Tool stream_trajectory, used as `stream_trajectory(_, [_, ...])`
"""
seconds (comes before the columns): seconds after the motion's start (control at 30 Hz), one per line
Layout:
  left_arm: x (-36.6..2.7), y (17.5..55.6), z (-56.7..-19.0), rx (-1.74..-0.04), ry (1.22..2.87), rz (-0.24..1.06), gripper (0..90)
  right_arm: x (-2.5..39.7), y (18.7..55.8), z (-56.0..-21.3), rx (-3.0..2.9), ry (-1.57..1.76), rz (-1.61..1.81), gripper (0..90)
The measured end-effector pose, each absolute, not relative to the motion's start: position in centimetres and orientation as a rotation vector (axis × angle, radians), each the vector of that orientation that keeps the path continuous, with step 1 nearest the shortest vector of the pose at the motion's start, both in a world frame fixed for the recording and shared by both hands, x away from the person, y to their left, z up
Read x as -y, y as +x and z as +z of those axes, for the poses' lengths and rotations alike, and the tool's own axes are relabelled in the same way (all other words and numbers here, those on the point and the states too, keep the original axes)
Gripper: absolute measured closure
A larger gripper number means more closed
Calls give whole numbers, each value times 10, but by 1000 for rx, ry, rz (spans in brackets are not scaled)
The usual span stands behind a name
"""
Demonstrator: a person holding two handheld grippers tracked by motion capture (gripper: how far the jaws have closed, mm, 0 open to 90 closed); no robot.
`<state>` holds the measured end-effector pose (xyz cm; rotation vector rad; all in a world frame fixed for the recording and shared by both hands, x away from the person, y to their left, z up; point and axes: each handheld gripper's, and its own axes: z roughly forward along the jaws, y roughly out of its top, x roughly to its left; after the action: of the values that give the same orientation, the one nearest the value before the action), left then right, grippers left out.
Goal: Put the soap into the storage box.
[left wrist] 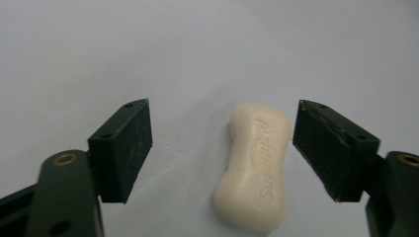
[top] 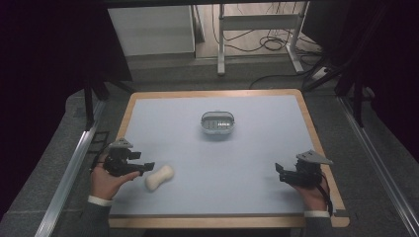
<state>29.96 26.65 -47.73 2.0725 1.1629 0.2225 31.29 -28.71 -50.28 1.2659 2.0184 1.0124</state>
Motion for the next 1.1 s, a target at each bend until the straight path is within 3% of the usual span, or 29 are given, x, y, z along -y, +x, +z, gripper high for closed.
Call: stream_trajectory(1.1, [-218, 315, -499, -1093, 2425, 67, 313, 280, 313, -507, -2054, 1240, 982, 86])
